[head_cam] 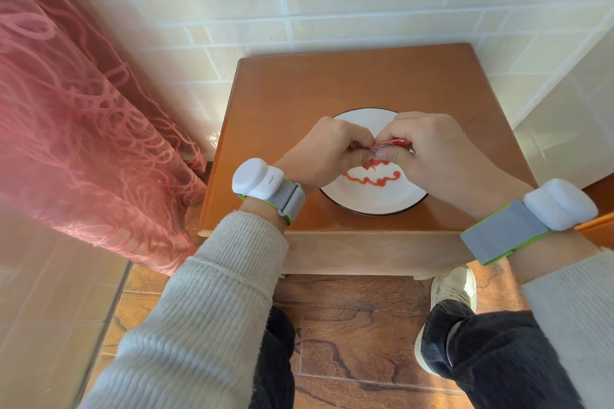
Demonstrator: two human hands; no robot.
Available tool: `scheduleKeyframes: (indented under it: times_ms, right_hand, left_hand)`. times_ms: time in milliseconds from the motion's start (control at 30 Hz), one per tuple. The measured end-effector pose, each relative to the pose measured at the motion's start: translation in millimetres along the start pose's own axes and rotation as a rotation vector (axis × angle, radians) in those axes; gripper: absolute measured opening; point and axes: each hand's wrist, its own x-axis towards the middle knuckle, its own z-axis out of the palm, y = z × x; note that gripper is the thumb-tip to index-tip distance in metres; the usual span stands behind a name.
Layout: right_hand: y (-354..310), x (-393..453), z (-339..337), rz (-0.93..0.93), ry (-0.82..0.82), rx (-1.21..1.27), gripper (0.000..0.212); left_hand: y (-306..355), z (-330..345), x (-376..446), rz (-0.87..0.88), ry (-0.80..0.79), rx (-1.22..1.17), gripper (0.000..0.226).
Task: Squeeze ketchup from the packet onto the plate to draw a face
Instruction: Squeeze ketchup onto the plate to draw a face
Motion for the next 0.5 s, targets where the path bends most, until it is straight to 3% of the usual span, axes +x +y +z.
scheduleKeyframes:
  times_ms: [333, 500]
  right_hand:
    - [-1.1, -3.3, 1.5, 0.042, -0.111, -0.041, 0.011]
    - [-0.5, -1.8, 2.2, 0.006, -0.083, -0.059, 0.008]
  left_hand:
    - [3.7, 2.4, -1.7, -0.063, -0.066, 0.005, 0.013]
    - [6.9, 1.7, -2.2, -0.057, -0.068, -0.006, 0.013]
